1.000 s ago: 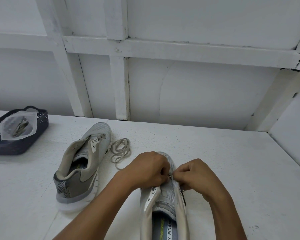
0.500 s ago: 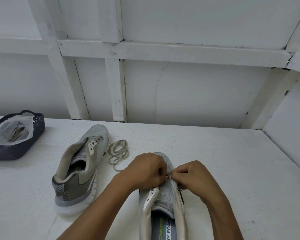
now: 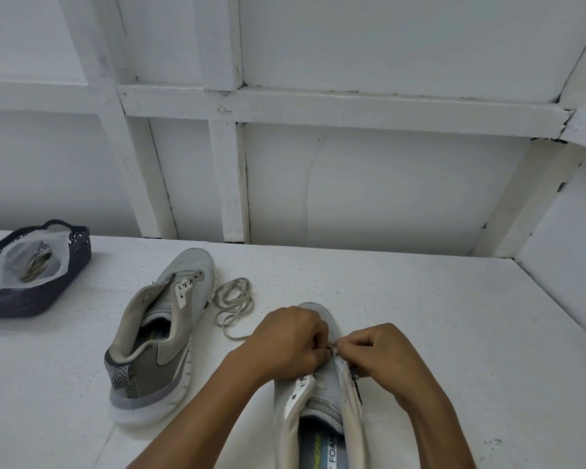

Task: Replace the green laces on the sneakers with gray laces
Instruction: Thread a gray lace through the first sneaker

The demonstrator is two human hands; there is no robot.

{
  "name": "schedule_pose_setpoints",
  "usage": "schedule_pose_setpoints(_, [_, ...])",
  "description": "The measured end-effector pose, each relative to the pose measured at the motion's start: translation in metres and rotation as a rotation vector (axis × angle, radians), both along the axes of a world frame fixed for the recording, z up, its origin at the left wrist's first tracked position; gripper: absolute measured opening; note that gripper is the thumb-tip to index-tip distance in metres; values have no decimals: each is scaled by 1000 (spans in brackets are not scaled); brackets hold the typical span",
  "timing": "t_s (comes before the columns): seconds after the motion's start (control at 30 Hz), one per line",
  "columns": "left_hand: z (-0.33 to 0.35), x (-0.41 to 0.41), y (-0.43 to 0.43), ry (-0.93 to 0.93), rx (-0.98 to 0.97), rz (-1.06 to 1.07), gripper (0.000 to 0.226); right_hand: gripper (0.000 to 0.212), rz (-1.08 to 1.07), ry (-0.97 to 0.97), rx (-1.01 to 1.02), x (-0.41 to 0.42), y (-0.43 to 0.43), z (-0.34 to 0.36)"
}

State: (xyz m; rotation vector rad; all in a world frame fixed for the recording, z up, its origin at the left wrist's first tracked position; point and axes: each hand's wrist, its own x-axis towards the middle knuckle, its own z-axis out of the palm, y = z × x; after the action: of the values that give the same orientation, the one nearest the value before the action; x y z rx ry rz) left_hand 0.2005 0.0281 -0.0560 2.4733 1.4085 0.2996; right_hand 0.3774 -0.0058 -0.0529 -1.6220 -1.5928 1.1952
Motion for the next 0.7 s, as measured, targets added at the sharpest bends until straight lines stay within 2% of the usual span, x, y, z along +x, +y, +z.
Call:
schedule_pose_setpoints(0.13, [-1, 1, 0, -11, -2, 14, 13, 22, -12, 35, -19, 0, 1, -1])
schedule_pose_setpoints(0.33, [-5, -1, 0, -55, -13, 8, 12, 10, -72, 130, -42, -2, 2, -4])
schedule_pose_setpoints(0.47, [0, -9, 2, -187, -108, 6, 10, 10, -94, 64, -2, -5, 3, -7])
schedule_pose_setpoints(0.53, [4, -15, 3, -283, -162, 33, 17, 14, -135, 41, 35, -8, 2, -8])
schedule_pose_setpoints(0.6, [5, -20, 4, -366, -211, 59, 17, 16, -215, 159, 61, -10, 3, -6])
schedule_pose_setpoints(0.7, [4, -23, 5, -439, -258, 112, 7, 16, -340, 499, 41, -8, 9, 2])
